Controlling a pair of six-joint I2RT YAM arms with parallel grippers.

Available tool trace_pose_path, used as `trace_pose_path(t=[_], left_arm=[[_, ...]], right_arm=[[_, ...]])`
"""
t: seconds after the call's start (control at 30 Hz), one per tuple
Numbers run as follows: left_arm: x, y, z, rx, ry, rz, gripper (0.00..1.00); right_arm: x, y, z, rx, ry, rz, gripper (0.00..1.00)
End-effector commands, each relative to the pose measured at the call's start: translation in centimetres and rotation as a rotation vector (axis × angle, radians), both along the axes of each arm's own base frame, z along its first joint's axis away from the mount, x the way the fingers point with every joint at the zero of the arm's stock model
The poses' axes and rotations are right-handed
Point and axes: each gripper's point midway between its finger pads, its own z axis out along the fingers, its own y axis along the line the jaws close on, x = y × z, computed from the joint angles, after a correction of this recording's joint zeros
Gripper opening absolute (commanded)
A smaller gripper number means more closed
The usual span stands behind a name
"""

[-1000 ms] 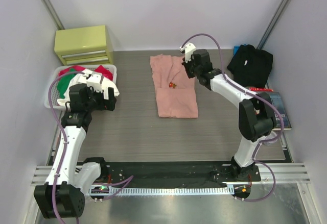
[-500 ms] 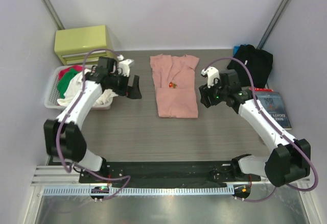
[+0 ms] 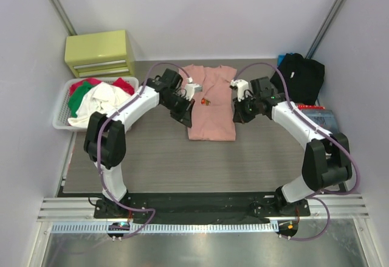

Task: Fold and stack the t-shirts
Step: Grab one side of the 2/3 rectangular tshirt with both arms

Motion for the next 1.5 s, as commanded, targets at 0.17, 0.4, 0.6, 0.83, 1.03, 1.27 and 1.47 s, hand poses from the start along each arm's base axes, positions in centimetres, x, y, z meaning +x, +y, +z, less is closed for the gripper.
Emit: trace_pose_path(t=[0.17, 0.4, 0.6, 0.83, 1.03, 1.27, 1.47], left_arm=[[3.9, -1.8, -1.0, 0.033, -0.099, 0.033, 0.0], [4.8, -2.6, -6.2, 0.059, -0.033, 0.028, 0.0], [3.9, -2.6, -10.6, 0.091, 0.065, 0.013, 0.0], [-0.4, -2.2, -10.9, 0.088, 0.063, -0.011, 0.0], [-2.9, -2.0, -9.6, 0.087, 0.033, -0.042, 0.0], [-5.7, -2.7, -7.9, 0.083, -0.021, -0.094, 0.0], [-5.2, -2.3, -6.1, 0.099, -0.128, -0.093, 0.0]], right_arm=[[2.1, 5.6, -2.5, -0.008, 0.002, 0.114, 0.01], [2.9, 7.0, -5.8, -0.035, 0.059, 0.133, 0.01], [2.4, 6.9, -7.8, -0.045, 0.107, 0.128, 0.01], [-1.3, 6.3, -8.2, -0.03, 0.164, 0.148, 0.01], [-6.4, 8.0, -7.3, -0.011, 0.155, 0.221, 0.01], [-9.4, 8.6, -5.4, 0.071, 0.114, 0.275, 0.01], [-9.6, 7.4, -4.8, 0.049, 0.031, 0.271, 0.01]])
